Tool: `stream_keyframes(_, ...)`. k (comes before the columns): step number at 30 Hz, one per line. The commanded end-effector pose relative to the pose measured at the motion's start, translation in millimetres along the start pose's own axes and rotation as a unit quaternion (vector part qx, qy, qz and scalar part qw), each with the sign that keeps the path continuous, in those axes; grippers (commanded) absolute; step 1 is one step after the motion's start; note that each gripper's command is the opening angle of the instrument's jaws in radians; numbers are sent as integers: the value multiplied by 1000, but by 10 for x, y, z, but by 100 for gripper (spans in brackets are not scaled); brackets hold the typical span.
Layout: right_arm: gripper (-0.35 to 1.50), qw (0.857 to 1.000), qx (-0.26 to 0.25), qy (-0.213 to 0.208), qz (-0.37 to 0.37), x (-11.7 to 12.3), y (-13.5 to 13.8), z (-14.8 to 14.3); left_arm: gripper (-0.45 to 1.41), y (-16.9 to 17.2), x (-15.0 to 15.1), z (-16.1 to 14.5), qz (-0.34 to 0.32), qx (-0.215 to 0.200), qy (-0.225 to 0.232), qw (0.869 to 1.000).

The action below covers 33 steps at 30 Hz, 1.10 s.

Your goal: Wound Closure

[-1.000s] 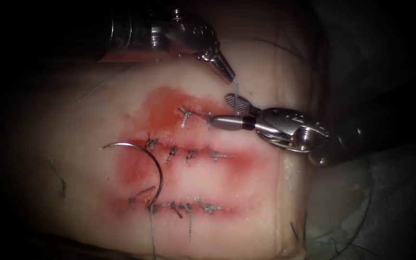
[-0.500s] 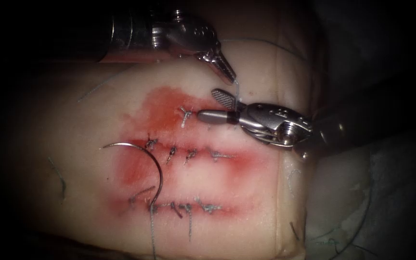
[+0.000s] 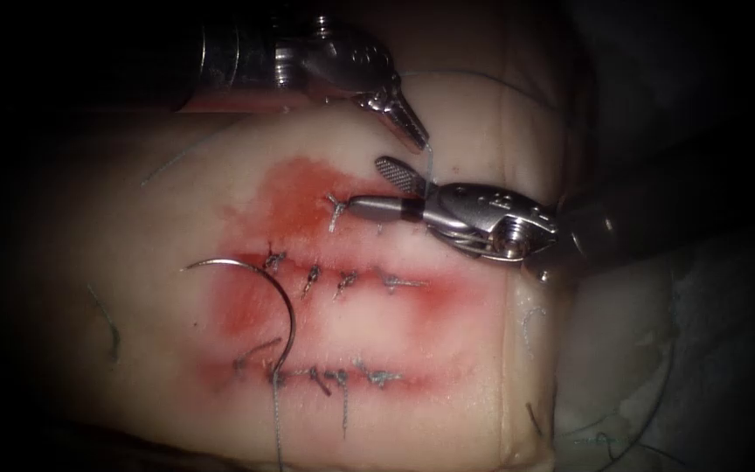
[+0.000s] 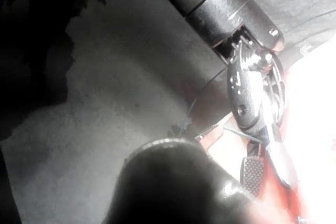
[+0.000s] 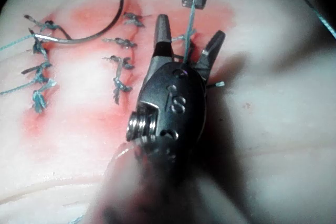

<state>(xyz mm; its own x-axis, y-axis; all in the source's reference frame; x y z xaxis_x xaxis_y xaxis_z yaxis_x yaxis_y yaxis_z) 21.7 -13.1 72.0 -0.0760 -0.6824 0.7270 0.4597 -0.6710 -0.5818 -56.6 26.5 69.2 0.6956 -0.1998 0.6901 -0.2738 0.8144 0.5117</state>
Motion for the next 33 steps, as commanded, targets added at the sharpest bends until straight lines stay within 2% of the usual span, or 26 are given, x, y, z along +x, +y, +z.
stream_keyframes(1,118,1000,-2,-1,-5,3,2,8,-45,9,-5,1,1,-2,-1,1000)
stream_keyframes(5,111,1000,0,-1,-5,2,1,8,-45,8,-5,1,1,-2,-1,1000)
stream_keyframes(13,86,1000,-5,0,-5,1,-2,8,-45,7,-4,1,1,-2,-1,1000)
stream_keyframes(26,16,1000,-27,6,-7,0,-3,8,-45,7,-3,1,1,-3,-1,1000)
stream_keyframes(31,0,999,-46,11,-11,0,-4,8,-45,6,-3,1,1,-3,0,1000)
stream_keyframes(33,-11,999,-49,13,-12,0,-4,8,-45,6,-2,1,1,-4,-1,1000)
